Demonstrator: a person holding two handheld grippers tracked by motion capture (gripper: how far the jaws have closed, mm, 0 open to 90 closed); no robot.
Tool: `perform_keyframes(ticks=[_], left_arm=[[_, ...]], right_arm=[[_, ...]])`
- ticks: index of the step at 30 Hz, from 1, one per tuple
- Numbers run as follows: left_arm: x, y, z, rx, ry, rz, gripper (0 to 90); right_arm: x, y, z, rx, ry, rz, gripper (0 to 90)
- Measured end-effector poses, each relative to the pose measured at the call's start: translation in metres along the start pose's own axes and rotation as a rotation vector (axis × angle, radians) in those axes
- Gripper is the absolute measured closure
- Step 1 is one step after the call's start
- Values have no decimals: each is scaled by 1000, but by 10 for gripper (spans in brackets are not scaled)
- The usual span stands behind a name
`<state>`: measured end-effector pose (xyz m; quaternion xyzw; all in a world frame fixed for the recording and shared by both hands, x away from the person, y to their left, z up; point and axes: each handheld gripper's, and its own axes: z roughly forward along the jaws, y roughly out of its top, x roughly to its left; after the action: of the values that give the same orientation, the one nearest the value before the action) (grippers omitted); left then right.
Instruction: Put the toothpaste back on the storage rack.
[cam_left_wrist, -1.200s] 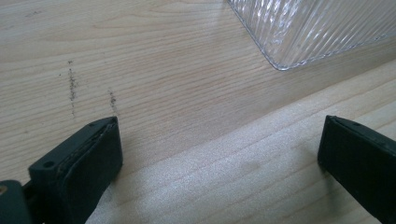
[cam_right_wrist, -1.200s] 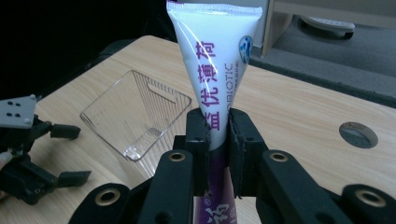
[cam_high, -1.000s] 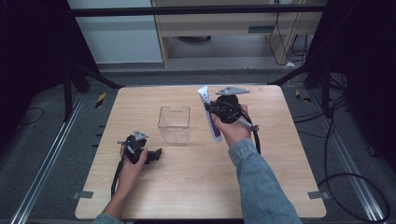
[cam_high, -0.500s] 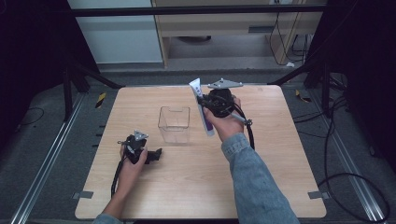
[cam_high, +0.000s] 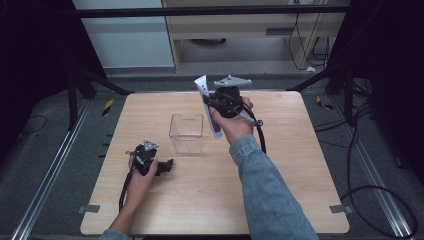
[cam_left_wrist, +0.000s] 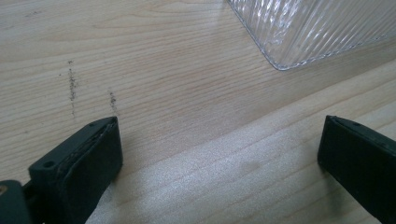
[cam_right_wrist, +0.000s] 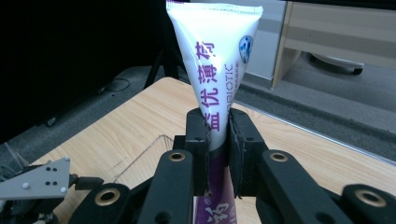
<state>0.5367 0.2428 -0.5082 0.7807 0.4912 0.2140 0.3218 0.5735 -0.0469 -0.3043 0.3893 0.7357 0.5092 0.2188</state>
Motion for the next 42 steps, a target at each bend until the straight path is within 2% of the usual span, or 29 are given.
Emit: perform_keyframes(ticks=[9,25,33,37,42], left_arm=[[0,0,0,1,-2,4,0],[0,1,1,-2,-1,1,0],[0,1,1,-2,-1,0,0],[0,1,1,-2,-1,1,0],[0,1,1,-3,-2,0,0]], right_arm=[[11,14,13,-9,8,-27,796],[25,32,29,-63,17,-56,796],[28,34,42,-90,-9,-62,796],[31,31,49,-82,-10,-73,796],[35,26,52,-109,1,-56,796]])
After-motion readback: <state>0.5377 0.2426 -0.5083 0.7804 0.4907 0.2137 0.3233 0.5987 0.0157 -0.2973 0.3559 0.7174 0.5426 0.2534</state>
